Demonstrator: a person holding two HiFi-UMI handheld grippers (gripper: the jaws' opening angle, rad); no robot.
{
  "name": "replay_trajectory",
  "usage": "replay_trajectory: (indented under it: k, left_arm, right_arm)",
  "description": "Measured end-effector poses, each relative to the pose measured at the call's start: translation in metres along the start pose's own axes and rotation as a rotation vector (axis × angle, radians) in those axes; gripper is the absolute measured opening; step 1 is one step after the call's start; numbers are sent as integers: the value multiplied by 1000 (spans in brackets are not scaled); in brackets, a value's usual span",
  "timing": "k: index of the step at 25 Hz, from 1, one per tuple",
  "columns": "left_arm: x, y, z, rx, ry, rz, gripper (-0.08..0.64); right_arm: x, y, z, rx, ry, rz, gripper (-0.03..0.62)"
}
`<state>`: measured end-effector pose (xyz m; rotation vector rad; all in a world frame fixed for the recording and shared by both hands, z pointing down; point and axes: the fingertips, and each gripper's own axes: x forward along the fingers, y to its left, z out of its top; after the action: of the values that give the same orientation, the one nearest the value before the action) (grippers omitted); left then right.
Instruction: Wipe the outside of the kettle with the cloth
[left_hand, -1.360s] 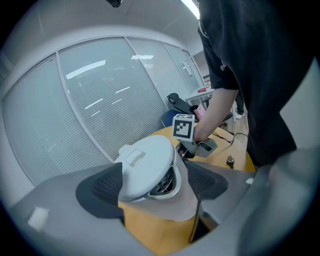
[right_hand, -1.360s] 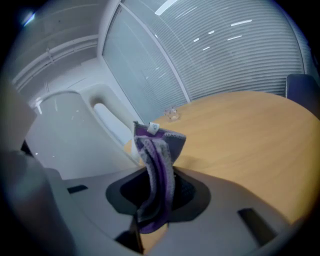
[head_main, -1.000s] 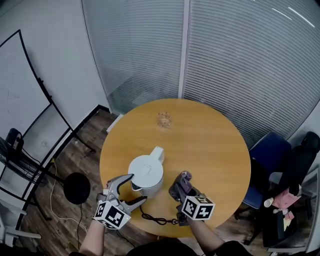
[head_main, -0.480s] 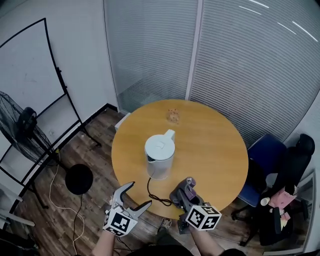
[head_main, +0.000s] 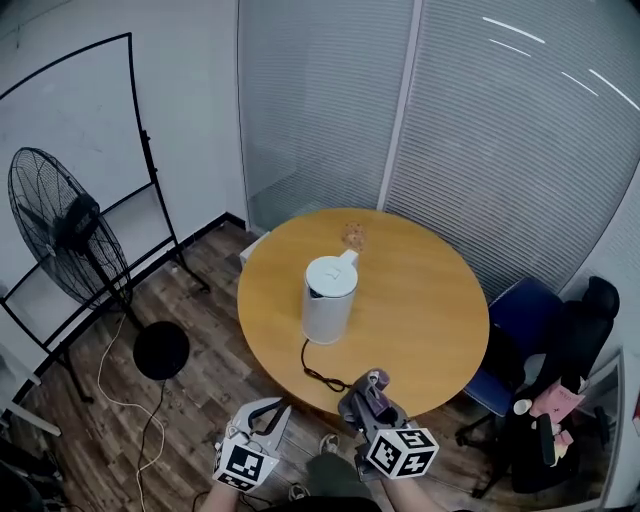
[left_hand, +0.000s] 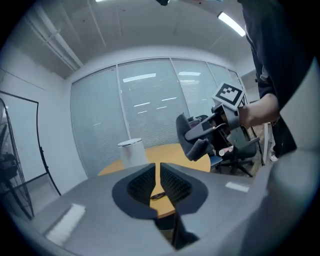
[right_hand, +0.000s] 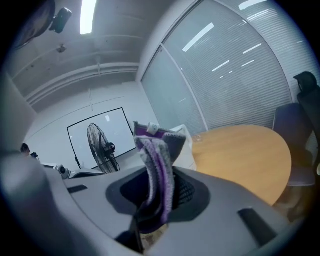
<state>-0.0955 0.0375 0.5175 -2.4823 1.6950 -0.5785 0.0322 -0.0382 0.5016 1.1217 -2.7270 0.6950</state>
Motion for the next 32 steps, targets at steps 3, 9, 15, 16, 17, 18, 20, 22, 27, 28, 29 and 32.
replay_trajectory:
  k: [3,9,15,16,17,18,20,22,27,28,29,32]
  left_arm:
    - [-13,-8,-6,14,35,35,12]
    - [-27,-27,-8,-18,66,102,11]
    - [-35,-51,-7,-93,92,136,9]
    - [-37,-56,-6,-98,98,136,9]
    - [-38,-62,-6,-95,106,136,11]
    - [-39,-66,-9,-88,114,135,9]
    - [-41,-74,-13,-88,127,137,9]
    - [-43,-84,-14,-100,136,143,9]
    - [-52,-101,-18,-103,162,184,9]
    - [-55,-104,-19,-106,167,192,9]
    - [-59,-108,-20,-106,175,199,9]
    - [-68,-115,-23,-101,191,221,9]
  right_arm:
    - [-12,11,-7,-27,17,18,97]
    - [-25,21,-19,-99,76,72,97]
    - [-34,20,-30,-147,154,130,97]
    - [-38,19,-32,-156,165,138,97]
    - [-40,18,-33,-164,173,146,97]
    - [-42,18,-34,-172,181,154,97]
    - [-45,17,-38,-191,200,173,97]
    - [-49,14,-43,-209,221,187,97]
    - [-55,13,-53,-292,240,202,97]
    - [-56,15,-55,-299,245,212,97]
    - [-58,17,-57,-300,250,221,96]
    - [-63,23,-62,-292,259,237,97]
